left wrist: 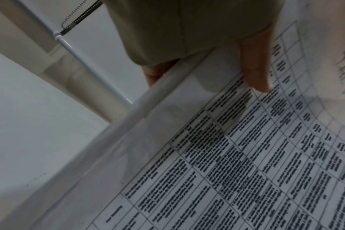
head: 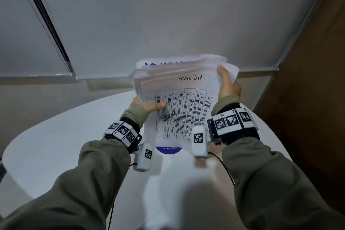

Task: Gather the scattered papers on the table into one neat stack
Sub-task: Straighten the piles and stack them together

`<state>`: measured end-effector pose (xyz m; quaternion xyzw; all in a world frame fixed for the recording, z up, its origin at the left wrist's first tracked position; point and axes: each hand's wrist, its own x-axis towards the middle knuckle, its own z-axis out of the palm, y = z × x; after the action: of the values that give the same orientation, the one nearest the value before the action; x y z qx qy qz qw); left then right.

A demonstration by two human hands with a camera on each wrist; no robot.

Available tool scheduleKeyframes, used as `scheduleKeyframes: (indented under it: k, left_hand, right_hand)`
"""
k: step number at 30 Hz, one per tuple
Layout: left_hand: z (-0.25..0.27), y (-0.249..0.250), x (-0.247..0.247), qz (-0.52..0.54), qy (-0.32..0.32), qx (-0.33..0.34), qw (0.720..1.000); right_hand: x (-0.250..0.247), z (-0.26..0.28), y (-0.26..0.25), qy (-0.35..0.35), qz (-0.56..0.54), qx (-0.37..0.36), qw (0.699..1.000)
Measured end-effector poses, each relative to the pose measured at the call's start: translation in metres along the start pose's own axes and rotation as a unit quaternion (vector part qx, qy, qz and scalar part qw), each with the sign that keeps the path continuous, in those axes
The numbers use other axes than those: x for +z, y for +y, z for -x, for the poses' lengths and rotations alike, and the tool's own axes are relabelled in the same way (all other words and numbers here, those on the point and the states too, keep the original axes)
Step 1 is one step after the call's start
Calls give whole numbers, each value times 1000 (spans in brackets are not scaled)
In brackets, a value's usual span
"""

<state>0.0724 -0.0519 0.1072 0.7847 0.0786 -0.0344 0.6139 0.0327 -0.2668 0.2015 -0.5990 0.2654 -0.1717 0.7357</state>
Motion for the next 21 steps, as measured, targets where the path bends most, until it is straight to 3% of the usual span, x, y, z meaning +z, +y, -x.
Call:
scheduleKeyframes:
  k: [6,13,17,21]
  left_hand:
    - [12,7,-2,16,-38,23,999]
    - [20,11,-4,47,-79,58,994]
    - [20,12,-4,56,-84,66,993]
    - [16,7,-5,34,-95,62,993]
  right_hand:
    - [-1,9,-4,-2,-35,-69,997]
    - [2,10,-5,48,4,-57,997]
    - [4,13,-5,16,-3,-38,999]
    - [6,12,-6,27,14,-59,998]
